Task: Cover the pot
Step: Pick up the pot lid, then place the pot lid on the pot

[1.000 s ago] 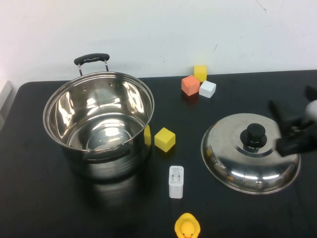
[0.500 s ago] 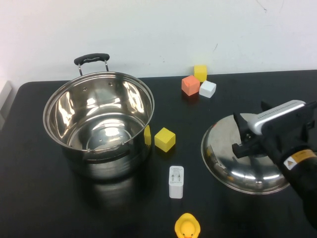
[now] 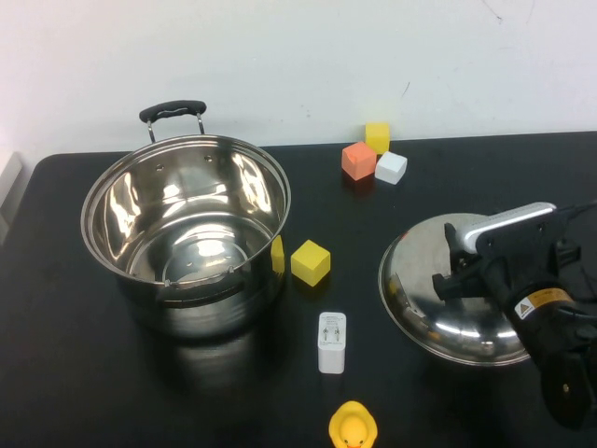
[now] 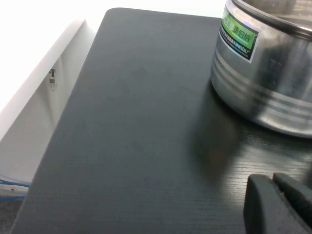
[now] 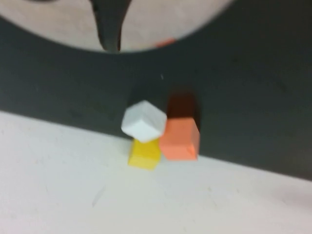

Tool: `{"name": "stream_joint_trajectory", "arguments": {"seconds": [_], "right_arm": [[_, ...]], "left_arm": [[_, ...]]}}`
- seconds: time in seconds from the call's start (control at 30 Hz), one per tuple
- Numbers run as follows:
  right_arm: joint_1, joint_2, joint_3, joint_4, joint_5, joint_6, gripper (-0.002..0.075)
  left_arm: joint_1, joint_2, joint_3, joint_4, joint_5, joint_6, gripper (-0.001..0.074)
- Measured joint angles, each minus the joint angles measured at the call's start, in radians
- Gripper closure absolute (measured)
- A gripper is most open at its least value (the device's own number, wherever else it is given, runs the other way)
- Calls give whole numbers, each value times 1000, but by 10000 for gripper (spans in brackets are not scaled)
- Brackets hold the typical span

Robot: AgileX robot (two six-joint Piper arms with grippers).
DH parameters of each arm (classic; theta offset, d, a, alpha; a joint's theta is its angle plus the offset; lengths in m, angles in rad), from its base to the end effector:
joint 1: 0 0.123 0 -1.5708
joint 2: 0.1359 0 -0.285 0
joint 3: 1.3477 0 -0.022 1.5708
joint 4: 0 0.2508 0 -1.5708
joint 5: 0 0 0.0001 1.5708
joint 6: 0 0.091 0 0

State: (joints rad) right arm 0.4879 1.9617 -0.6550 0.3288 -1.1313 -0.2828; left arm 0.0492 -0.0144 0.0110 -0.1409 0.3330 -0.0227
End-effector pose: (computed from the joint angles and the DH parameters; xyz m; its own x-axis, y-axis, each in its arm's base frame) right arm 0.3099 0.1344 0.1318 -0.0693 -0.1864 -0.9800 -0.2033 0.9644 -0.1691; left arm 0.0533 -0.0016 0.1805 -0.2332 -0.1668 -0.9580 -0.0413 0.9860 -0.1616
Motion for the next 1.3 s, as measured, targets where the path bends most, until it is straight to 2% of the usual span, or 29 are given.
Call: {"name": "stream_joint_trajectory", "arguments": {"seconds": [0.4,0.53,0.6,0.8,0.93,1.07,1.2,1.3], "right_arm": [[0,79,-5,23,-22,50,256],[0,81,-7,49,-28,63,303],[0,81,-7,60,-37,63,391],[0,36,-5,37,0,56,385],[0,-87,-2,-70,27,43,386],[0,-270,-6,-247,160,69,386],[0,-421,-88,-513,393,283,386],[2,-454,-203,-787,540,550,386]], "left_arm": [[0,0,0,0,0,0,737],[0,0,0,0,0,0,737],[0,0,0,0,0,0,737],[0,0,0,0,0,0,737],[0,0,0,0,0,0,737],[0,0,0,0,0,0,737],[0,0,0,0,0,0,738],[0,0,0,0,0,0,738]]}}
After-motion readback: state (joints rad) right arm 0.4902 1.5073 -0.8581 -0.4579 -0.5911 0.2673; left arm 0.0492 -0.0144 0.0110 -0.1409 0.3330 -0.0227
